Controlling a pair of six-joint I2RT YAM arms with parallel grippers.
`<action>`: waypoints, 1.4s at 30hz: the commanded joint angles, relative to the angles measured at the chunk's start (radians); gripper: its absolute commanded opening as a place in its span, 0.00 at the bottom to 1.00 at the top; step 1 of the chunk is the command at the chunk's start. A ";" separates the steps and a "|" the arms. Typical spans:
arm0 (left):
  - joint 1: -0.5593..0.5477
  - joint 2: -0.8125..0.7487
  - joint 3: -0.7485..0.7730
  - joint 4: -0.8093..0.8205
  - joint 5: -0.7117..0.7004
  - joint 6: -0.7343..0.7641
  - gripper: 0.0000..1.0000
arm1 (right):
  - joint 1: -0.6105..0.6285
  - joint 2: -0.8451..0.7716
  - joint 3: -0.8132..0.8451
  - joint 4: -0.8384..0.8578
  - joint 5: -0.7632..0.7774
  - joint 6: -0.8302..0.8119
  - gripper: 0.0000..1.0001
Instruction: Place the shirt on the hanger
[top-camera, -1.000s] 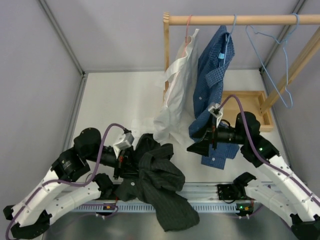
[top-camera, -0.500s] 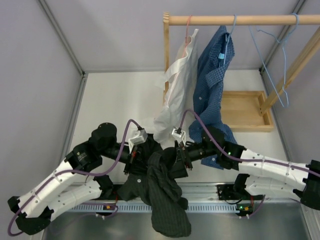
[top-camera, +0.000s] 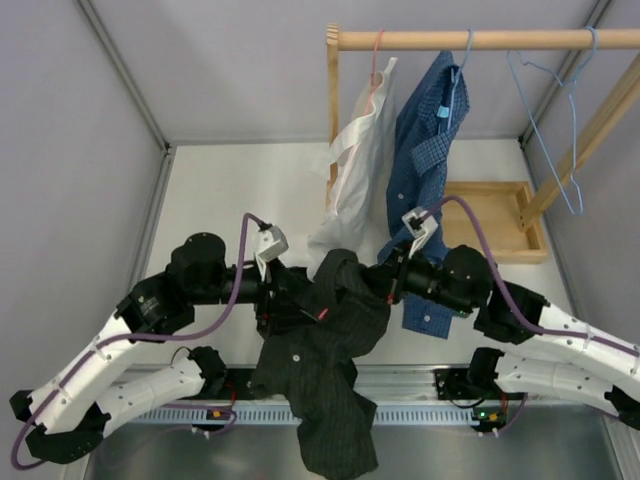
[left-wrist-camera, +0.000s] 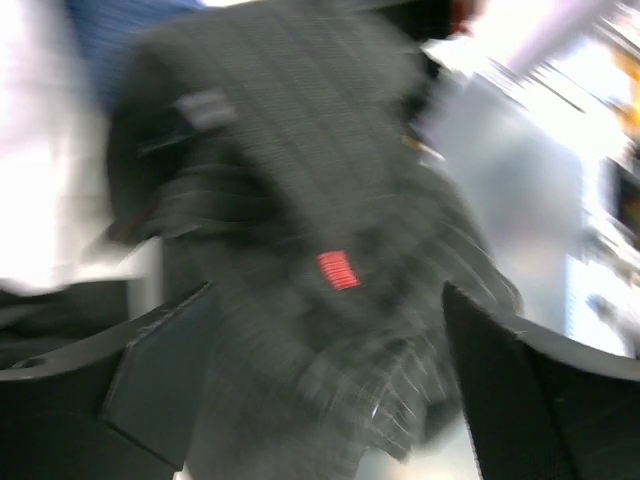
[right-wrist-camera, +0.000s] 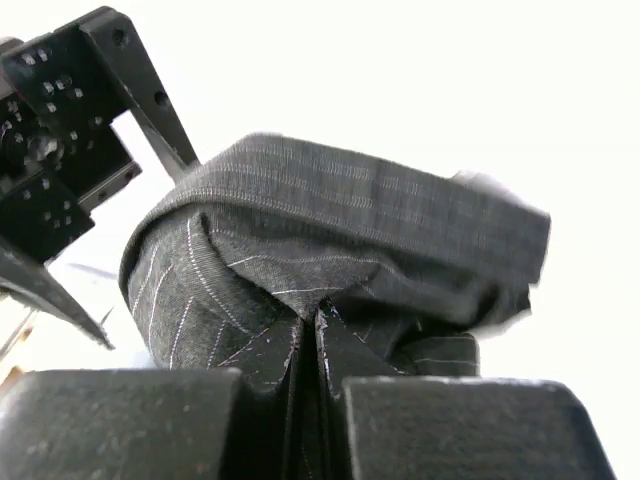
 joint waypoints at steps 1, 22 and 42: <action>0.000 0.040 0.122 -0.073 -0.380 0.007 0.96 | 0.008 0.001 0.124 -0.136 0.243 -0.090 0.00; -0.004 0.248 -0.105 0.698 0.041 -0.437 0.57 | 0.036 -0.139 -0.089 0.120 -0.185 -0.481 0.00; -0.095 0.284 -0.287 0.995 -0.055 -0.506 0.00 | 0.036 -0.272 0.007 -0.429 0.298 -0.190 0.94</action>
